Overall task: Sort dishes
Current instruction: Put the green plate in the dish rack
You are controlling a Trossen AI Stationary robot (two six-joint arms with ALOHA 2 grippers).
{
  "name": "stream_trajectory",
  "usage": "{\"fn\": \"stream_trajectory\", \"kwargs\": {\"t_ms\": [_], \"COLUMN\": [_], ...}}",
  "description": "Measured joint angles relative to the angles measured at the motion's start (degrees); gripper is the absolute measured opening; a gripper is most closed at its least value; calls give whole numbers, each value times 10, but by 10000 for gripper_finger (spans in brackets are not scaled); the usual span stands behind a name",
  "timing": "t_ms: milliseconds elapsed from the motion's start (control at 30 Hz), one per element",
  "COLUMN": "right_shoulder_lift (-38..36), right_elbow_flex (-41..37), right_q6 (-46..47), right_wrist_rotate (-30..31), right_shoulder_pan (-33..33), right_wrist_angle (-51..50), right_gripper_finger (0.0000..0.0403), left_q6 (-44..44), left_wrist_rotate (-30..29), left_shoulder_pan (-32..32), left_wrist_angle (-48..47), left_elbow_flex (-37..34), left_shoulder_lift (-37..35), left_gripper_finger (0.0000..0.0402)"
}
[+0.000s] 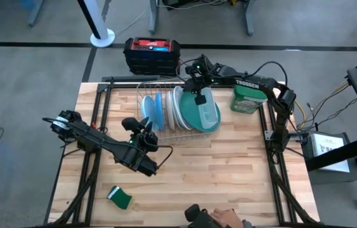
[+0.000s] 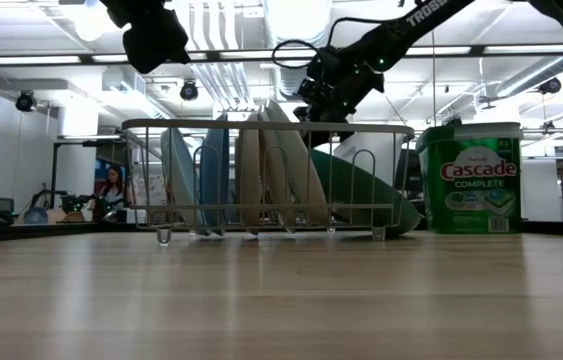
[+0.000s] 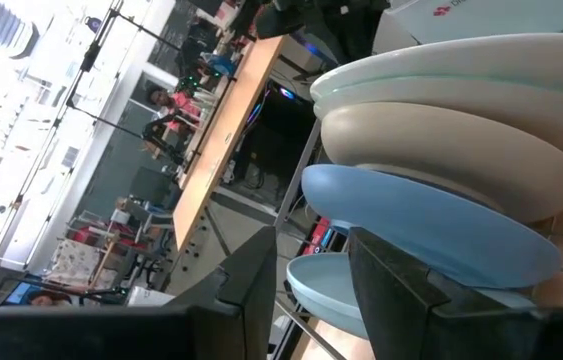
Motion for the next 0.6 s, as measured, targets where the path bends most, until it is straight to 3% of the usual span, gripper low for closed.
{"fn": "stream_trajectory", "kwargs": {"t_ms": [233, 600], "right_shoulder_lift": [-3, 22], "right_elbow_flex": [-1, 0], "right_q6": [35, 42], "right_wrist_rotate": [0, 38], "right_shoulder_pan": [2, 27], "right_wrist_angle": [-3, 14], "right_gripper_finger": [24, 165], "left_q6": [0, -2], "left_wrist_rotate": [0, 0], "left_shoulder_pan": [0, 0], "left_wrist_angle": [0, 0], "left_elbow_flex": [0, 0], "left_shoulder_lift": [0, 0], "left_gripper_finger": [116, 116]}}
